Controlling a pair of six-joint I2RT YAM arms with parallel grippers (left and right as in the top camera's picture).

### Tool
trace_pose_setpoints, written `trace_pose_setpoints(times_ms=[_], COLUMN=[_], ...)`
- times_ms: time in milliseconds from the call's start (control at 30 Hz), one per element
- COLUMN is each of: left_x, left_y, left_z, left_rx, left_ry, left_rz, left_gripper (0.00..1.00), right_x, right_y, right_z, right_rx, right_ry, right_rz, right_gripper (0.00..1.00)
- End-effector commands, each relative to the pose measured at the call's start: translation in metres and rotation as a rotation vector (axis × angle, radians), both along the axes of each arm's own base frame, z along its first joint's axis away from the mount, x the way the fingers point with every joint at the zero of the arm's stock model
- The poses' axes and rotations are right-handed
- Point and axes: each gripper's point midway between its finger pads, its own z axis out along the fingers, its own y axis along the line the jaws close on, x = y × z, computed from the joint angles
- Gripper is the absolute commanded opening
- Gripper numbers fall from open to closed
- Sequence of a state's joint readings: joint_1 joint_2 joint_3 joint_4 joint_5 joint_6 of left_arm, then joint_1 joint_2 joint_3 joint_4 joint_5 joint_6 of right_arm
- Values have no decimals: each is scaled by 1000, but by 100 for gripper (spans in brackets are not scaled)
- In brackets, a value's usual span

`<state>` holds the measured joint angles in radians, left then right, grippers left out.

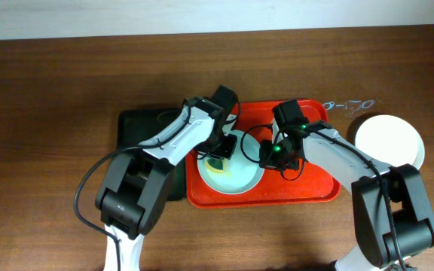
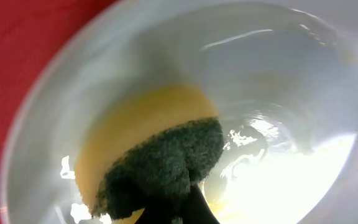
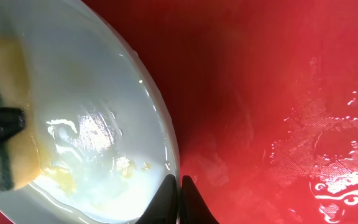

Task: Clean dirty plates on tray and stack at the side
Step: 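Scrub the white plate with the sponge in the left gripper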

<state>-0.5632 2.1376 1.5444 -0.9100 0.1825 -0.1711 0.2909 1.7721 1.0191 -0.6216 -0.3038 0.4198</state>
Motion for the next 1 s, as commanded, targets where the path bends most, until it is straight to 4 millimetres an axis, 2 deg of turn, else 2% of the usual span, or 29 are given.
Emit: trace_pose_setpoints(times_ms=[0, 67, 167, 233, 400, 500, 600, 733, 800, 867, 967], left_x=[-46, -41, -20, -10, 11, 15, 12, -1, -17, -33, -54], left_y=[-21, -23, -24, -14, 14, 17, 20, 30, 32, 22, -3], left_z=[-33, -16, 26, 35, 31, 31, 21, -9, -26, -33, -29], left_rx=[-44, -56, -106, -53, 119, 142, 150, 163, 146, 75, -79], left_ry=[166, 146, 30, -39, -150, -173, -172, -151, -109, -43, 72], left_rz=[-84, -83, -71, -50, 67, 79, 93, 106, 102, 67, 22], left_gripper=[0, 0, 0, 0, 0, 0, 0, 0, 0, 0, 0], right_x=[2, 2, 2, 2, 2, 2, 2, 2, 2, 2, 2], right_y=[9, 9, 9, 9, 9, 9, 9, 9, 9, 9, 9], right_z=[4, 4, 4, 4, 4, 4, 4, 4, 4, 4, 4], right_rx=[29, 29, 29, 29, 29, 29, 29, 29, 29, 30, 30], right_ry=[-7, -8, -7, -7, -7, -7, -7, -7, -6, -7, -7], right_rz=[12, 12, 12, 12, 12, 12, 12, 12, 12, 12, 12], right_gripper=[4, 4, 4, 4, 4, 4, 4, 4, 4, 4, 4])
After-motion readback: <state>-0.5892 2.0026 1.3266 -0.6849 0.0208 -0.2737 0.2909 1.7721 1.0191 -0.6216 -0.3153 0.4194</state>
